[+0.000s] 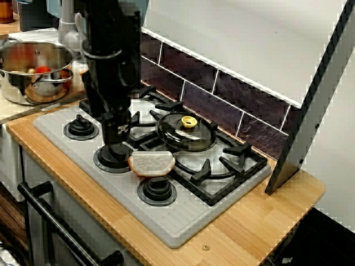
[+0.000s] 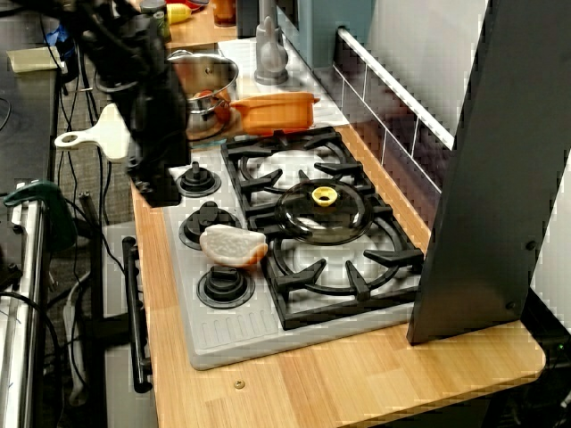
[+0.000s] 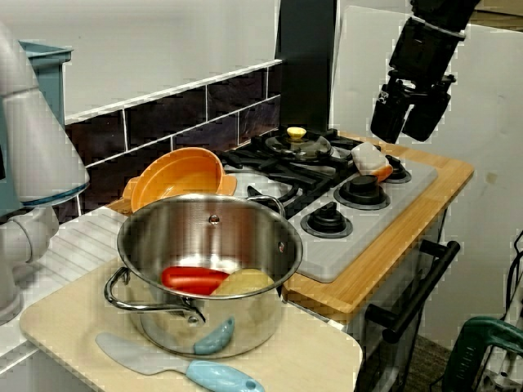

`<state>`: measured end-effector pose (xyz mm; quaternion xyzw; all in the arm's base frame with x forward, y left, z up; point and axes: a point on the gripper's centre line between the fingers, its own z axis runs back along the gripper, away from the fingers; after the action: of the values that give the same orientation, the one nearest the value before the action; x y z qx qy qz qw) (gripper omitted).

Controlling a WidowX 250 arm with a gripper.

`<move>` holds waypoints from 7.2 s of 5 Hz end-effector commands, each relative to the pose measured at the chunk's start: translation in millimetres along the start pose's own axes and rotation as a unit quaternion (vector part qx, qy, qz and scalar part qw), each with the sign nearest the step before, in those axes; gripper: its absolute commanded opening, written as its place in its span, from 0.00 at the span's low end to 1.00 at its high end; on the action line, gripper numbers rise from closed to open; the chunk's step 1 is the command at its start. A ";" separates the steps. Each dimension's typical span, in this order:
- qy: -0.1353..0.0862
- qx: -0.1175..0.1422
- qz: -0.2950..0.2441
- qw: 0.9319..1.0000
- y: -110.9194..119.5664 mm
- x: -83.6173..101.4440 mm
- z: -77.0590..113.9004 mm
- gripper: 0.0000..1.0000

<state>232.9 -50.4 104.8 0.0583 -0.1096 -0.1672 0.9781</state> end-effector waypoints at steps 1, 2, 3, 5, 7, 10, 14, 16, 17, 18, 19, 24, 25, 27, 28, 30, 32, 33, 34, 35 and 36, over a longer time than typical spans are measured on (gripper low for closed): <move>-0.015 -0.006 -0.003 1.000 9.9 22.1 6.0 1.00; -0.002 -0.030 -0.038 0.999 4.9 24.5 0.2 1.00; 0.008 -0.052 -0.054 0.997 2.2 24.6 -3.3 1.00; 0.023 -0.097 -0.063 0.993 1.6 27.1 -8.5 1.00; 0.029 -0.115 -0.069 0.991 -2.0 28.2 -14.1 1.00; 0.036 -0.102 -0.069 0.992 -13.1 33.1 -32.2 1.00; 0.041 -0.076 -0.071 0.994 -22.5 26.8 -50.8 1.00; 0.045 -0.068 -0.066 0.994 -21.6 24.0 -53.4 1.00; 0.041 -0.066 -0.047 0.996 -18.6 20.5 -52.8 0.00; 0.041 -0.069 -0.045 0.996 -16.3 19.8 -51.4 0.00; 0.042 -0.072 -0.043 0.996 -12.8 20.4 -47.4 0.00; 0.040 -0.071 0.041 0.996 74.2 21.7 15.0 0.00; 0.045 -0.060 0.064 0.995 101.4 16.1 21.8 0.00; 0.044 -0.039 0.113 0.992 148.4 -4.1 21.8 0.00; 0.036 -0.021 0.132 0.990 163.7 -15.0 16.1 0.00; 0.043 0.027 0.210 0.976 191.9 -35.9 4.2 0.00; 0.063 0.045 0.258 0.963 220.9 -42.6 -8.1 0.00; 0.077 0.040 0.260 0.962 223.4 -39.5 -12.1 0.00; 0.085 0.049 0.248 0.964 214.3 -36.2 -19.7 0.00; 0.102 0.053 0.254 0.960 212.4 -35.2 -22.5 1.00; 0.099 0.045 0.251 0.962 207.0 -34.2 -18.9 1.00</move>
<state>279.0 153.4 93.2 0.0810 -0.0088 0.0951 0.9921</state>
